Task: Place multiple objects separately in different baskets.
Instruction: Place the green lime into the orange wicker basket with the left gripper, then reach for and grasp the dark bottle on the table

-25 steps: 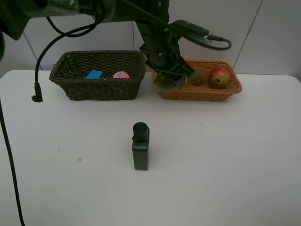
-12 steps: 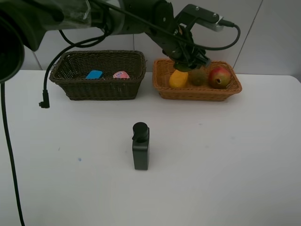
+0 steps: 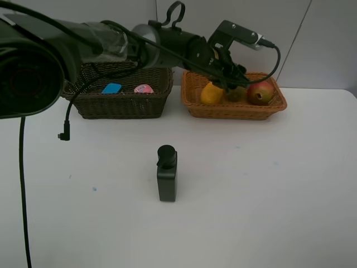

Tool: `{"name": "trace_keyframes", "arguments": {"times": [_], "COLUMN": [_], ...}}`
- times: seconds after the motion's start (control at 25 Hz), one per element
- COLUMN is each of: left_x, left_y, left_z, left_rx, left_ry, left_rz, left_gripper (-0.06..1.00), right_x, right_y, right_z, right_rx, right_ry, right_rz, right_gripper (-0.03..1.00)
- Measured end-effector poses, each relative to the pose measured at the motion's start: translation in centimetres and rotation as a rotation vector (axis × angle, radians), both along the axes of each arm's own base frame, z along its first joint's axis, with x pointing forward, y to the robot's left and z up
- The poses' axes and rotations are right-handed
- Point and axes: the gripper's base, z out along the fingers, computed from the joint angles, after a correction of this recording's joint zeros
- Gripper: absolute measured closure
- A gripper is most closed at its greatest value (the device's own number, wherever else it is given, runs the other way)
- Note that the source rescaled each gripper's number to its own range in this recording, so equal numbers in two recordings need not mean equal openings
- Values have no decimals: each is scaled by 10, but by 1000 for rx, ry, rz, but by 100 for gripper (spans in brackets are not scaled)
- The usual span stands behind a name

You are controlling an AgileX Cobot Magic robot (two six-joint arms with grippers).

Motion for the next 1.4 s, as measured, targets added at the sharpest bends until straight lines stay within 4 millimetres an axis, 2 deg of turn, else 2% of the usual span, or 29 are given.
{"name": "trace_keyframes", "arguments": {"times": [0.4,0.96,1.0,1.12,1.16,1.4], "left_x": [5,8,9,13,14,16], "left_y": [2,4,5,10,11,13], "left_z": [-8,-7,-7,-6,-6,-6], "left_rx": [-59,-75,-71,-71,-73,-69], "left_ry": [26,21,17,11,13,9], "left_rz": [43,55,55,64,69,71], "left_gripper": [35,35,33,4,0,-6], "right_x": [0,0,0,0,0,0], "right_y": [0,0,0,0,0,0], "right_z": [0,0,0,0,0,0], "right_rx": [0,0,0,0,0,-5], "right_ry": [0,0,0,0,0,-1], "right_rz": [0,0,0,0,0,-3], "right_gripper": [-3,-3,-3,-3,-3,-3]}}
